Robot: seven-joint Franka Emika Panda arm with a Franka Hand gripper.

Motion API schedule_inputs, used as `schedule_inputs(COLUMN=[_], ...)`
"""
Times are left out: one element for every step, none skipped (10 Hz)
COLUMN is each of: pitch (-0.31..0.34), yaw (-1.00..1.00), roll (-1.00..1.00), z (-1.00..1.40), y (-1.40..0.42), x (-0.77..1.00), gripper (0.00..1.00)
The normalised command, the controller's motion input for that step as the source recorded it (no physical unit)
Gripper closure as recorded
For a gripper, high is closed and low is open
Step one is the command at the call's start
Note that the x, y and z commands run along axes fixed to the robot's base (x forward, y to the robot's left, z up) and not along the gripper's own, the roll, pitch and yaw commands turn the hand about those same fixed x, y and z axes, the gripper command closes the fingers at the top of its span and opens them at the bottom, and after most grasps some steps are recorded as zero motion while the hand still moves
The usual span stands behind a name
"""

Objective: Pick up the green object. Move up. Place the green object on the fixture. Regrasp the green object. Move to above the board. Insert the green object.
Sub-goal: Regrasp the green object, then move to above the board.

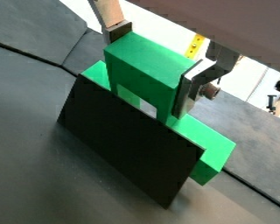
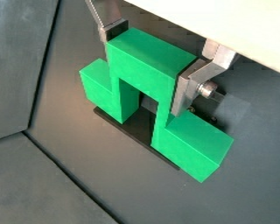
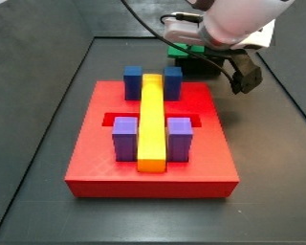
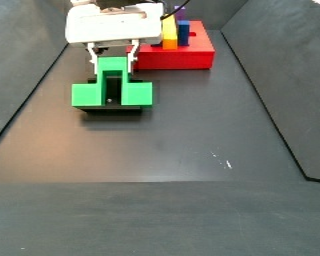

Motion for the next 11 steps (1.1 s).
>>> schedule_inputs(pitch=[0.000,0.000,0.000,0.000,0.000,0.000,0.000,0.000,0.000,0.000,0.054], yaw=[0.00,0.00,0.00,0.00,0.00,0.00,0.00,0.00,0.00,0.00,0.00], roll=[0.00,0.00,0.00,0.00,0.00,0.00,0.00,0.00,0.00,0.00,-0.12], z=[0.00,0.00,0.00,0.00,0.00,0.00,0.00,0.00,0.00,1.40,1.40], y=[0.00,0.00,0.00,0.00,0.00,0.00,0.00,0.00,0.00,0.00,0.04], x=[0.00,0.00,0.00,0.00,0.00,0.00,0.00,0.00,0.00,0.00,0.02], gripper=[1.00,1.00,1.00,1.00,1.00,1.00,1.00,1.00,1.00,1.00,1.00])
